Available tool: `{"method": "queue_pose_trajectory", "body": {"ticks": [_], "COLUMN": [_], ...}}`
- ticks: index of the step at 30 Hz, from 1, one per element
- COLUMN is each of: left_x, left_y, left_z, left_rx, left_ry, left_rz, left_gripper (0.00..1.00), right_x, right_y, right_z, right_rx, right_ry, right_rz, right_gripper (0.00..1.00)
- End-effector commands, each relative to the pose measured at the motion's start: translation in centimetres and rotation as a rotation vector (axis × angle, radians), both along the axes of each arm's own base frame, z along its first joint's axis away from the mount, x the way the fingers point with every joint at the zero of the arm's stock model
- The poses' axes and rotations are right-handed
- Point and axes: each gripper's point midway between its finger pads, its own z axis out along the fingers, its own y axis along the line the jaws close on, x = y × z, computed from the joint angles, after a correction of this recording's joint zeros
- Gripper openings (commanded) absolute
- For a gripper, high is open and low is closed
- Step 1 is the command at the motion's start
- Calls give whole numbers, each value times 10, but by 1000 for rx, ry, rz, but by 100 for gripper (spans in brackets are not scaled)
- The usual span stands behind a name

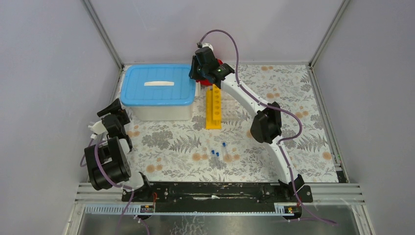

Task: Organize the chemistry lab equipment
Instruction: Close the lid of the storage box.

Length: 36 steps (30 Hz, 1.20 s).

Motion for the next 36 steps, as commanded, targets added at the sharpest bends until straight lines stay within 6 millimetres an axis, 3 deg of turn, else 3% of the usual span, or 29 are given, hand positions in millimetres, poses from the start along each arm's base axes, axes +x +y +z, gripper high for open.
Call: {"method": "queue_pose_trajectory", "body": {"ticks": [1, 10, 16, 25, 36], "left_x": [10, 10, 7, 3, -3], "left_y": [1, 0, 2, 7, 15], "left_z": [27, 35, 40, 39, 45], "left_rx": [59, 83, 117, 153, 224], "left_ry": [-74, -91, -85, -51, -20], "left_rz": [-18, -19, -7, 18, 54], "left_gripper": [78, 78, 78, 79, 80], "right_x": [7, 2, -3, -11, -18], "right_y": [9, -4, -14, -35, -21], "right_z": [9, 53, 67, 64, 41], "right_rx": [36, 29, 19, -34, -44], "right_ry": [-52, -151, -163, -137, -61], "right_rz": [47, 40, 24, -35, -10], "right_gripper": [31, 43, 49, 52, 60]}}
